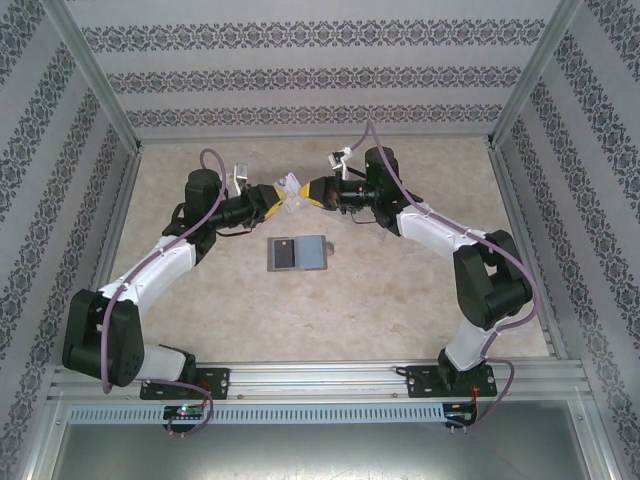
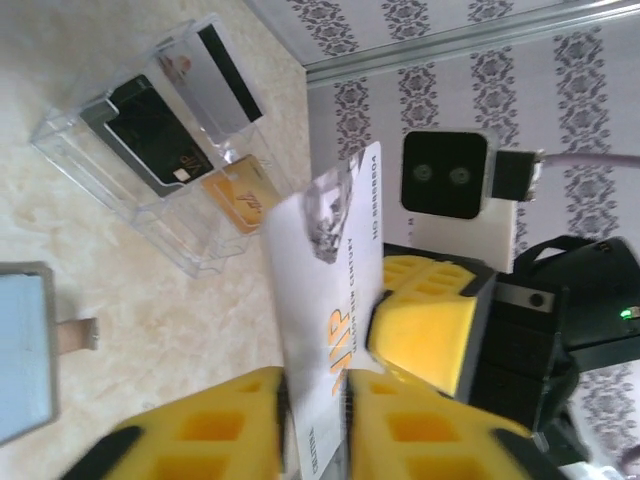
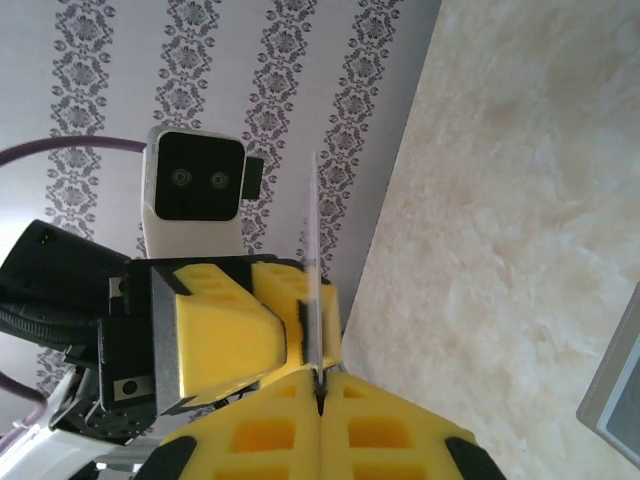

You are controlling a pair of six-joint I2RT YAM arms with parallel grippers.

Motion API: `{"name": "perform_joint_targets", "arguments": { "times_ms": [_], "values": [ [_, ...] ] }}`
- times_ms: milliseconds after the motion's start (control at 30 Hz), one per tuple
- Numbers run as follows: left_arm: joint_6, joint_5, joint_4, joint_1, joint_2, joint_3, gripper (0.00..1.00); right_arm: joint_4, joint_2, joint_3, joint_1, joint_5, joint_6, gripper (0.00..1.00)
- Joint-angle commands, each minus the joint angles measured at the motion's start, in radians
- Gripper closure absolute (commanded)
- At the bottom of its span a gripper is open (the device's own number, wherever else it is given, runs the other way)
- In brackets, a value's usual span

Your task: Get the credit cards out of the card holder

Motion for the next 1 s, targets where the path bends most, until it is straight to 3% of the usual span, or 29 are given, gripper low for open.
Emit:
{"name": "perform_joint_targets", "arguments": {
  "times_ms": [0, 167, 367, 667, 967],
  "values": [
    [0.078, -0.053, -0.154, 0.017, -0.028, 0.031, 0.58, -0.094, -0.012, 0.024, 0.0, 0.047, -0.114, 1.0],
    [0.236, -0.226, -0.455, 0.037, -0.042, 0.073, 0.19, -0.421, -0.041, 0.089, -0.018, 0.265, -0.467, 1.0],
    [0.396, -0.408, -0.682, 0.064, -0.045, 0.103, 0.01, -0.591, -0.038, 0.168, -0.073, 0.491, -0.84, 1.0],
    [0.467, -0.422, -0.722, 0.114, -0.048, 0.093, 0.01, -0.604, 0.05, 0.286, -0.155, 0.557, -1.292, 1.0],
    [0.477, -0.392, -0.72, 0.127, -0.032, 0.087, 0.01, -0.703, 0.18, 0.443, -0.233, 0.526, -1.445, 1.0]
  ]
}}
